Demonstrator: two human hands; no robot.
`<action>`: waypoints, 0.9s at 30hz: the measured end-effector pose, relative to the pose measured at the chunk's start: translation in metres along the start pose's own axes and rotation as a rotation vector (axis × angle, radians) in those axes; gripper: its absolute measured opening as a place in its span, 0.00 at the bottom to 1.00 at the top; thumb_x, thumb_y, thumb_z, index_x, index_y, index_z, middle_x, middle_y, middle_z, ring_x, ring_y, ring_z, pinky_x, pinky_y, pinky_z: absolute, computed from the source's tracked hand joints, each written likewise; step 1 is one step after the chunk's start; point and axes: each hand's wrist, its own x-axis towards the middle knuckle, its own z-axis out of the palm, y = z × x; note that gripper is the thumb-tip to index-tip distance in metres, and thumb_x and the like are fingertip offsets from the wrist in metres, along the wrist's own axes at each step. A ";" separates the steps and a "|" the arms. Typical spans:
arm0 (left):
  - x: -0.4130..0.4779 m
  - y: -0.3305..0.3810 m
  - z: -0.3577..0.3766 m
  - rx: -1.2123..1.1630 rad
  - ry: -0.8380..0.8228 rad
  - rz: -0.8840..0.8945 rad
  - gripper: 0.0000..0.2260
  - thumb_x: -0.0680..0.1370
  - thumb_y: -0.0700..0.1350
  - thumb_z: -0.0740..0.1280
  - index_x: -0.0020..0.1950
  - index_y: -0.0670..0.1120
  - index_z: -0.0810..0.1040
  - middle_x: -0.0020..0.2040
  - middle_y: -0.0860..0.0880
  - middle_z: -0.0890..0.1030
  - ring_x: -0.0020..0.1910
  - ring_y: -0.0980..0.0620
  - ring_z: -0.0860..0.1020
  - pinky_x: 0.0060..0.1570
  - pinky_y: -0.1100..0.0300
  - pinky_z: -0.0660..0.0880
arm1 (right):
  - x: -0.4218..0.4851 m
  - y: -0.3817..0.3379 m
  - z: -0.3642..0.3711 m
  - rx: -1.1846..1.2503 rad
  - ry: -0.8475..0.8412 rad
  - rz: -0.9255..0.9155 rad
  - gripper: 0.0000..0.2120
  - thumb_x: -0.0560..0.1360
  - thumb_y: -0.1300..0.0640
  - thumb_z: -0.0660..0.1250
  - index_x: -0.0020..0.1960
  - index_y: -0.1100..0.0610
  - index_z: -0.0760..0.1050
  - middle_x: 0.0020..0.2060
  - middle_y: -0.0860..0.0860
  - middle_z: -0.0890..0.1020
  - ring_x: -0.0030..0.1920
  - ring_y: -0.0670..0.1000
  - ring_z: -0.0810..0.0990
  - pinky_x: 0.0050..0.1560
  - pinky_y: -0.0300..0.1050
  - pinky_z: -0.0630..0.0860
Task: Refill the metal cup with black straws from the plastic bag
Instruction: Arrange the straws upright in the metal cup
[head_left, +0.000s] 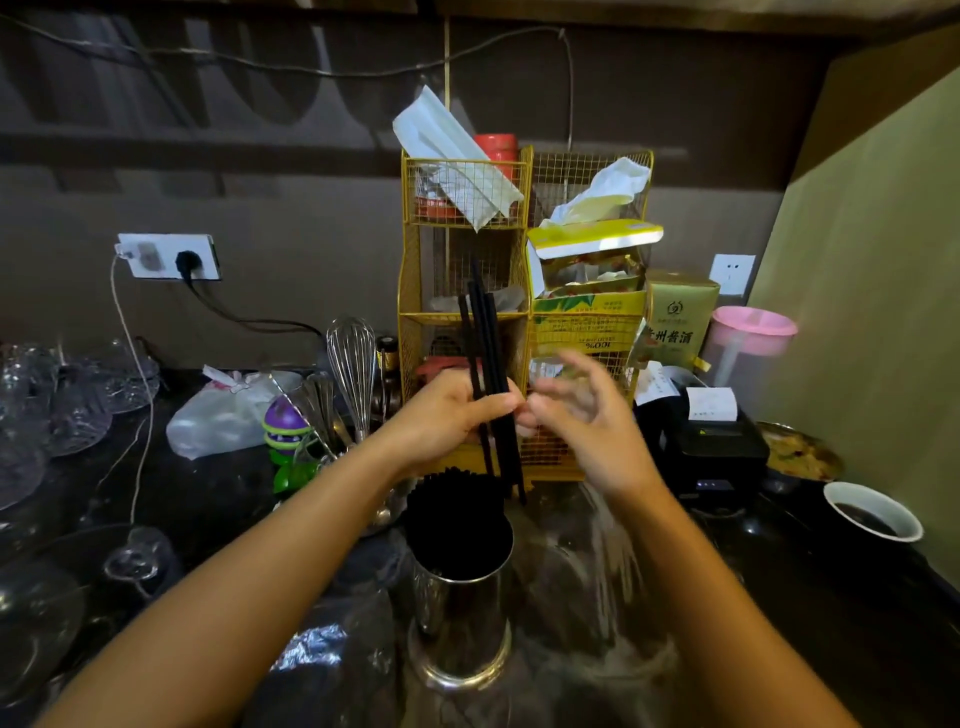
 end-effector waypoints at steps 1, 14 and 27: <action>-0.002 -0.005 0.001 -0.014 -0.043 -0.036 0.09 0.76 0.40 0.60 0.42 0.47 0.79 0.38 0.53 0.84 0.44 0.54 0.82 0.48 0.60 0.78 | 0.003 -0.008 0.000 -0.015 -0.044 -0.044 0.24 0.70 0.60 0.67 0.60 0.44 0.62 0.51 0.48 0.76 0.48 0.41 0.79 0.40 0.26 0.75; -0.022 -0.025 0.014 0.172 -0.121 -0.084 0.07 0.76 0.38 0.60 0.48 0.37 0.77 0.40 0.49 0.80 0.37 0.62 0.78 0.43 0.65 0.72 | 0.002 -0.009 0.034 -0.178 -0.194 -0.197 0.35 0.70 0.64 0.68 0.54 0.24 0.61 0.63 0.57 0.72 0.63 0.56 0.73 0.59 0.62 0.74; -0.020 -0.034 0.018 0.384 -0.010 -0.094 0.05 0.75 0.40 0.63 0.43 0.39 0.77 0.40 0.46 0.80 0.38 0.56 0.77 0.43 0.65 0.72 | 0.006 -0.003 0.032 -0.242 -0.180 -0.251 0.33 0.69 0.66 0.68 0.52 0.27 0.65 0.48 0.39 0.77 0.51 0.41 0.79 0.54 0.54 0.79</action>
